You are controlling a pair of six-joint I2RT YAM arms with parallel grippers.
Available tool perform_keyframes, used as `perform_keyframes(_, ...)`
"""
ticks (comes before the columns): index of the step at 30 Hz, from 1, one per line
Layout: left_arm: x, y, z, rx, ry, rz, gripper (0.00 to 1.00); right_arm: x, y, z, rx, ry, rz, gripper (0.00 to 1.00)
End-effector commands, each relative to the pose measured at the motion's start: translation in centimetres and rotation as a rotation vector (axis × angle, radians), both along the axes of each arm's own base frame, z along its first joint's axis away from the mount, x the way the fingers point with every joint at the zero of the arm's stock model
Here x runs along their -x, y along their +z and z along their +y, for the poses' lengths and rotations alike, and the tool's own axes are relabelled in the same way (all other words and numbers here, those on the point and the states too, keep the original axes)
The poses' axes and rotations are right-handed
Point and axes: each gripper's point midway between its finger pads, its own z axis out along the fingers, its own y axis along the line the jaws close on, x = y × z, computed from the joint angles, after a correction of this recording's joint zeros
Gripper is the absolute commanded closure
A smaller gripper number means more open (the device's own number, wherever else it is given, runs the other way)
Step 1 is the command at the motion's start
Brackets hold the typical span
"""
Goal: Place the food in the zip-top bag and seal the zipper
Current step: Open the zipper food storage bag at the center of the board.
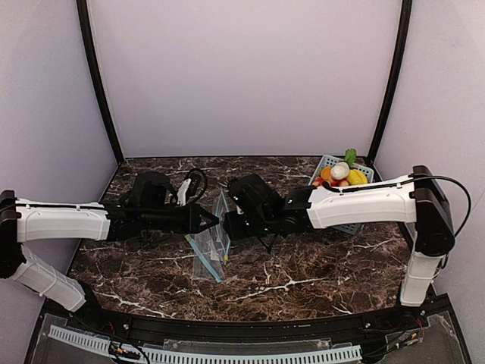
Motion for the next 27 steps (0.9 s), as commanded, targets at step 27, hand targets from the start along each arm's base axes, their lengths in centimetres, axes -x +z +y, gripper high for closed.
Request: perform_keyframes(27, 0.0, 0.5, 2.8, -0.117, 0.078, -0.047, 0.99, -4.6, -7.5, -7.3, 0.170, -0.263, 0.112, 0.23)
